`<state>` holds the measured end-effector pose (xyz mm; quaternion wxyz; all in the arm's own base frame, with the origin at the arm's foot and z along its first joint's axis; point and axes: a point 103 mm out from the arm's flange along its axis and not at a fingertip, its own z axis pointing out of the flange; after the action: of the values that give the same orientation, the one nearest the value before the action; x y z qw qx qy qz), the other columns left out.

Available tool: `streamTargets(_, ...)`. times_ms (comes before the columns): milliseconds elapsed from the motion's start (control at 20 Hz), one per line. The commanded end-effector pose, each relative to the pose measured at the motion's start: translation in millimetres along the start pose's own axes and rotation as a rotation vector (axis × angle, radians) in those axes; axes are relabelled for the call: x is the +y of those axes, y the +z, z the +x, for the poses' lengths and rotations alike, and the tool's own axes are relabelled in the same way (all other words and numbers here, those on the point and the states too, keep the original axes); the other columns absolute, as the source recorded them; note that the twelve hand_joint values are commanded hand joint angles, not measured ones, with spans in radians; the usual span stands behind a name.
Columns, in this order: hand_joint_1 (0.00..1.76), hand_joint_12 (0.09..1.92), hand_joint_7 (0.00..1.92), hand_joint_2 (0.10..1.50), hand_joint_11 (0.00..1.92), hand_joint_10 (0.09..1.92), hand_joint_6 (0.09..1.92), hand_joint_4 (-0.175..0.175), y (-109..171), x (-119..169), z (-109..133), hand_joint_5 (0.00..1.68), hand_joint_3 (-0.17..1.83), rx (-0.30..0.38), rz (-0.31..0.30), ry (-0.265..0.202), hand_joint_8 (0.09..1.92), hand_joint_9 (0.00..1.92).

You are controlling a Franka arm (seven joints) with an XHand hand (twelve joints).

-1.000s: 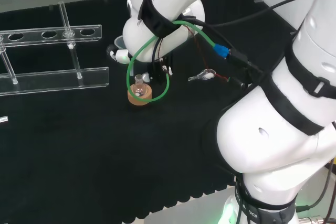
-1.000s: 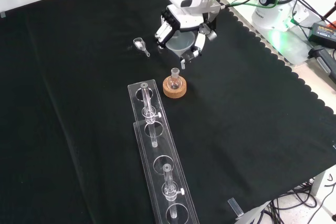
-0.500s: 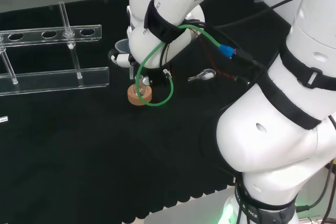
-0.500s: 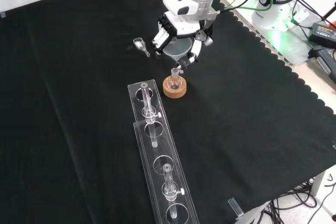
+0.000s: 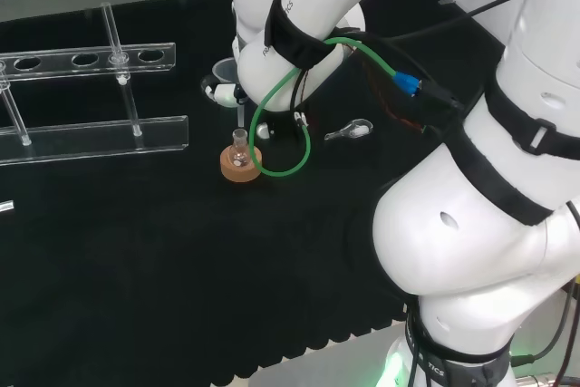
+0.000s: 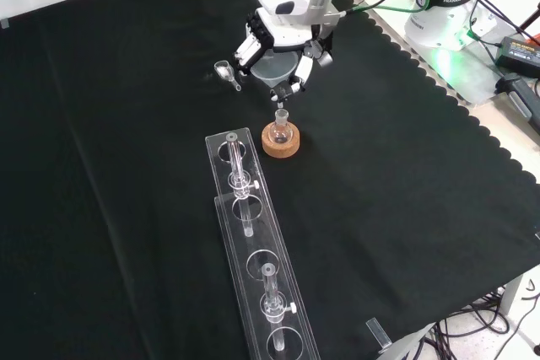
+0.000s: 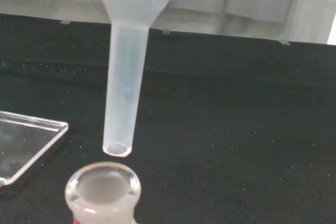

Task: Place the funnel on the round-bottom flask.

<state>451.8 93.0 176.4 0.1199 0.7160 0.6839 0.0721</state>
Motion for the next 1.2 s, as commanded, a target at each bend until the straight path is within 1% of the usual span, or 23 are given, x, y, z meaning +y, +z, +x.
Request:
streamTargets(50,1.18,1.49,1.37,0.70,1.92,1.25,0.96,-0.175,15,0,-7,1.12,0.72,0.014,0.028,0.024,1.36,1.88)
streamTargets(200,1.18,1.49,1.37,0.70,1.92,1.25,0.96,-0.175,26,2,-6,1.12,0.72,0.015,0.049,0.032,1.36,1.88)
streamTargets(550,1.18,1.49,1.37,0.70,1.92,1.25,0.96,-0.175,33,7,0,1.12,0.72,0.018,0.067,0.028,1.36,1.88)
streamTargets(800,1.18,1.49,1.37,0.69,1.92,1.26,0.96,-0.175,33,9,1,1.12,0.72,-0.004,0.067,0.028,1.36,1.88)
streamTargets(900,1.18,1.49,1.37,0.69,1.92,1.26,0.96,-0.175,26,9,0,1.12,0.72,-0.004,0.055,0.026,1.36,1.88)
streamTargets(950,1.18,1.49,1.37,0.69,1.92,1.26,0.96,-0.175,22,8,1,1.12,0.72,-0.003,0.048,0.019,1.36,1.88)
streamTargets(1000,1.18,1.49,1.37,0.69,1.92,1.26,0.96,-0.175,14,4,5,1.12,0.73,-0.005,0.031,-0.004,1.36,1.88)
streamTargets(1050,1.18,1.49,1.37,0.69,1.92,1.26,0.96,-0.175,4,-1,14,1.12,0.73,-0.009,0.016,-0.038,1.36,1.88)
streamTargets(1200,1.18,1.49,1.37,0.69,1.92,1.26,0.96,-0.175,-8,-11,37,1.12,0.73,-0.018,-0.003,-0.106,1.36,1.88)
